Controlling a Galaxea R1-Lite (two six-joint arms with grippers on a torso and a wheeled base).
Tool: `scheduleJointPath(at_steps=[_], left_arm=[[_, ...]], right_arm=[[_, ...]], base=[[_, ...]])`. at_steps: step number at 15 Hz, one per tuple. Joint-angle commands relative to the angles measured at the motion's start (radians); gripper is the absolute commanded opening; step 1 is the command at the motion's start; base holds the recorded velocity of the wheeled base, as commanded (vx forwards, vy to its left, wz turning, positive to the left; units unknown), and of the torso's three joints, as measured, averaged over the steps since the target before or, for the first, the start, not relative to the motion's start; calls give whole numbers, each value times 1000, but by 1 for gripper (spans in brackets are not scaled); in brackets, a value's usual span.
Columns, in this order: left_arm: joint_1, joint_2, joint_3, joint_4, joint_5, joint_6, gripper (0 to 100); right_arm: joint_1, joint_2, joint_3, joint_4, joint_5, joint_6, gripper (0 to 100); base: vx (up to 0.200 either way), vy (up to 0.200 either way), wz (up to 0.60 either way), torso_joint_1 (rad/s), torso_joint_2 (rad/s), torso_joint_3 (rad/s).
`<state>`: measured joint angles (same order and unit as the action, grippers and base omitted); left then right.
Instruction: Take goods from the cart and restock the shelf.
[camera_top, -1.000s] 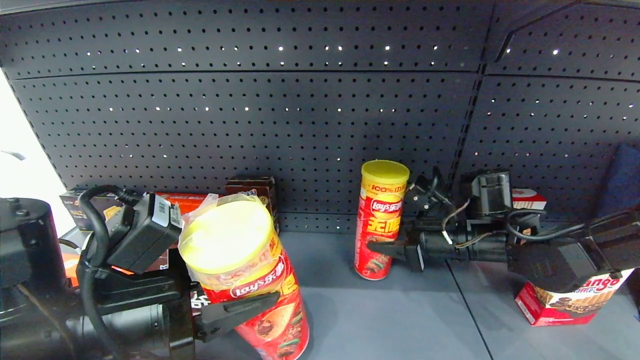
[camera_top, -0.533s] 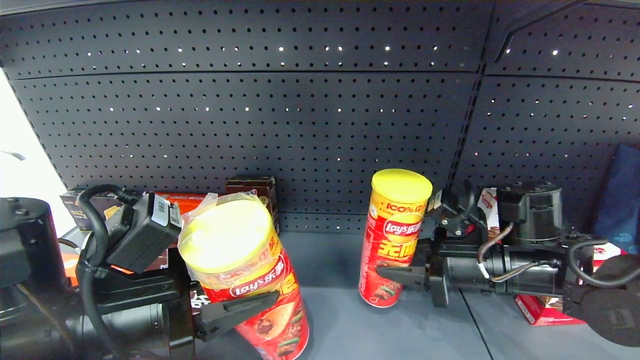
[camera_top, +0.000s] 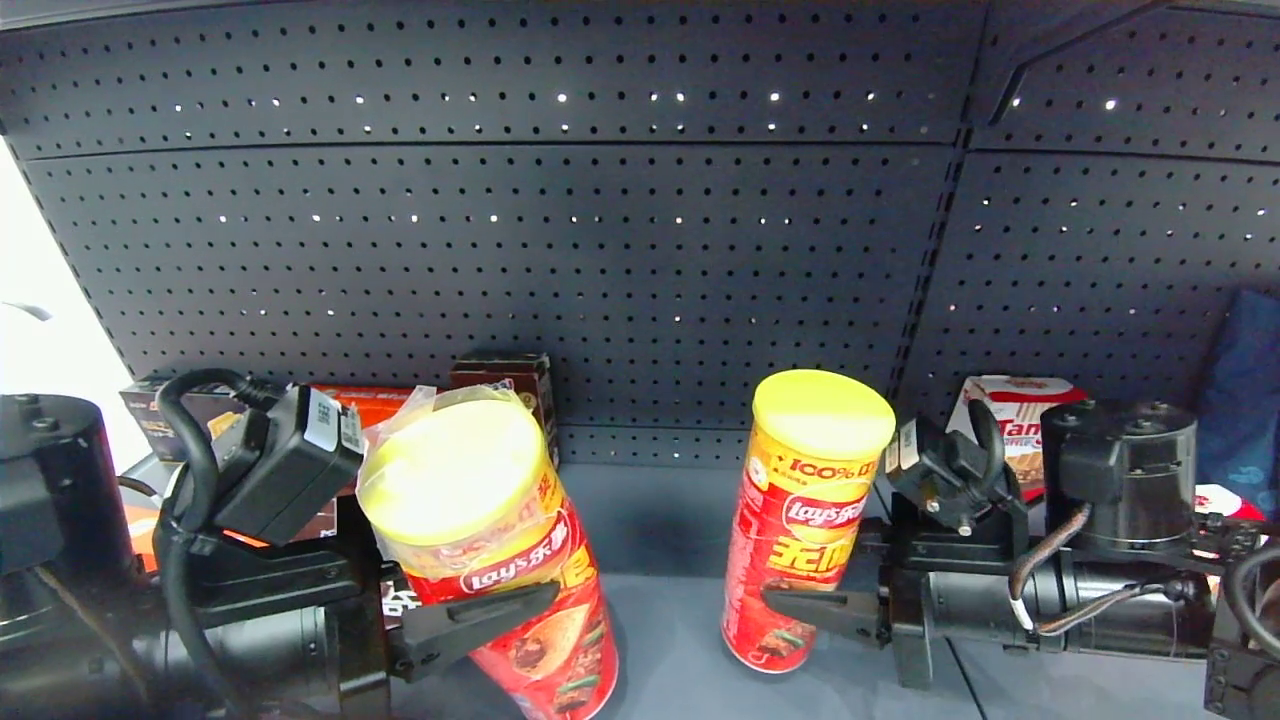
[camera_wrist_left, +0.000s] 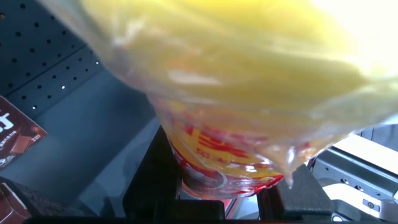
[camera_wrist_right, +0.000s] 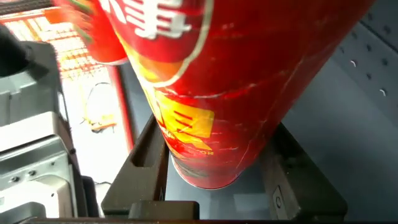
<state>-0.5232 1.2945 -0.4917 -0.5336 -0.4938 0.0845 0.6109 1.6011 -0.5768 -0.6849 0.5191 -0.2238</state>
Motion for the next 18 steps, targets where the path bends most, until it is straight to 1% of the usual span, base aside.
scheduleJointPath(at_steps=[1,6,13,15,18], left_arm=[[0,0,1,0,0,0,0],[0,5,1,0,0,0,0],[0,5,2,0,0,0,0],[14,3,4,0,0,1,0],[17,3,5,0,-2,3,0]], right_arm=[[12,3,32,-31,-2,1,0],[9,13,78,-38,-4,3,0],[10,80,61,-65,-4,4,0],[10,89,58,-71,-4,4,0],[12,99,60,-73,-4,3,0]], base=[[0,0,0,0,0,0],[0,0,0,0,0,0],[0,0,0,0,0,0],[0,0,0,0,0,0],[0,0,0,0,0,0]])
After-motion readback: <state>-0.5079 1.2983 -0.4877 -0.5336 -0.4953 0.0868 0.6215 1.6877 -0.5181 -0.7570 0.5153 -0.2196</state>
